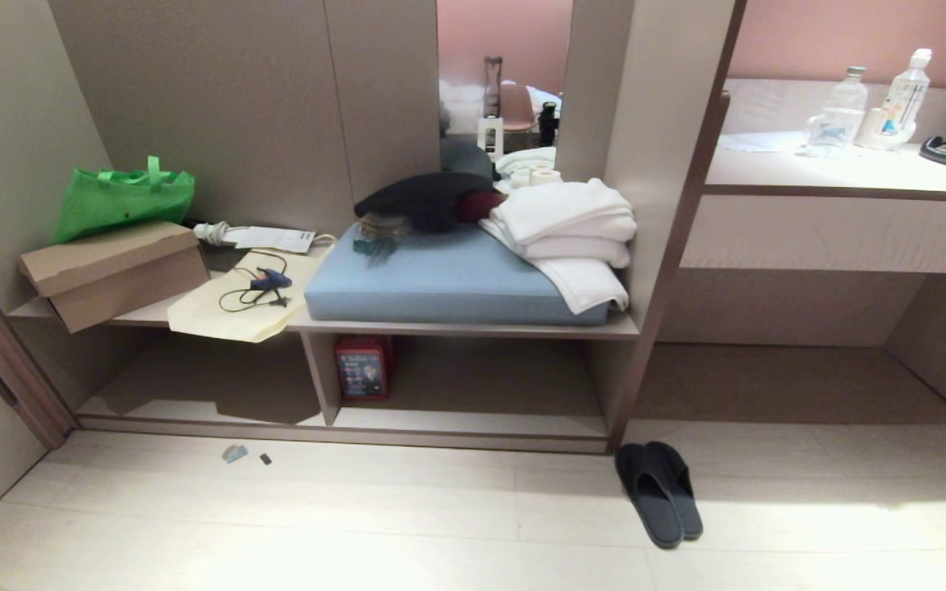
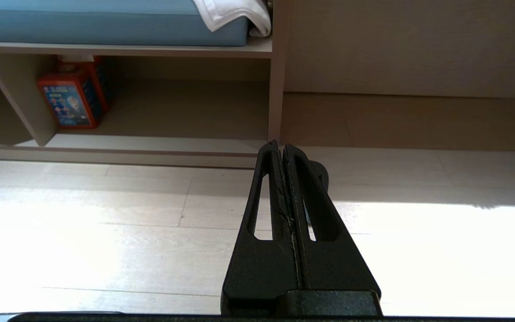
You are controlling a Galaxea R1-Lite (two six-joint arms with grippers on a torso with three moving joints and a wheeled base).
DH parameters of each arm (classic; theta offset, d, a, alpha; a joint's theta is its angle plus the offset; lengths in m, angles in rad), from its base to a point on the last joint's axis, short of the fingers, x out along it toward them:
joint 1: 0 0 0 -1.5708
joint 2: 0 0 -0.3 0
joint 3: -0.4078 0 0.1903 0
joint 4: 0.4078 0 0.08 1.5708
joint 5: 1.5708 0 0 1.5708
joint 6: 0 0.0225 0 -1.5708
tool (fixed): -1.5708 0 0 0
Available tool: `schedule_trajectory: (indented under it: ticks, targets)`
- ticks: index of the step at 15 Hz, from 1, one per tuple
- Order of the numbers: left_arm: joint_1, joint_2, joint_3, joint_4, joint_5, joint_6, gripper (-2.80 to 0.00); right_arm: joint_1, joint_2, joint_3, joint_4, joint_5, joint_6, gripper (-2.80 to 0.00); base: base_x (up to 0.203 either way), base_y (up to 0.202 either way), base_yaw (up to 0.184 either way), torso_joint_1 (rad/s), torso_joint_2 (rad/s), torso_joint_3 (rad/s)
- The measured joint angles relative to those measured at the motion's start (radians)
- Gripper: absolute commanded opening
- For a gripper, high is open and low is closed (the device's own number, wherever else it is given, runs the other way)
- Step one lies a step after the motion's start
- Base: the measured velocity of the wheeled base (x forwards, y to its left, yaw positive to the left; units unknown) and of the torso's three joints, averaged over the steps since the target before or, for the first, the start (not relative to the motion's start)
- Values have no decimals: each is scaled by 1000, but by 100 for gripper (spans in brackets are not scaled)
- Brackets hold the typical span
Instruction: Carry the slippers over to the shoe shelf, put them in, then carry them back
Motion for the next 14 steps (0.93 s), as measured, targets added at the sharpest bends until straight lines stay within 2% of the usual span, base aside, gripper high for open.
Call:
schedule_trajectory:
  ticks: [14]
  targets:
    - [0,0,0,0,0,1,-280,0,0,0,0,0,0,-280,0,0,0,0,0,0]
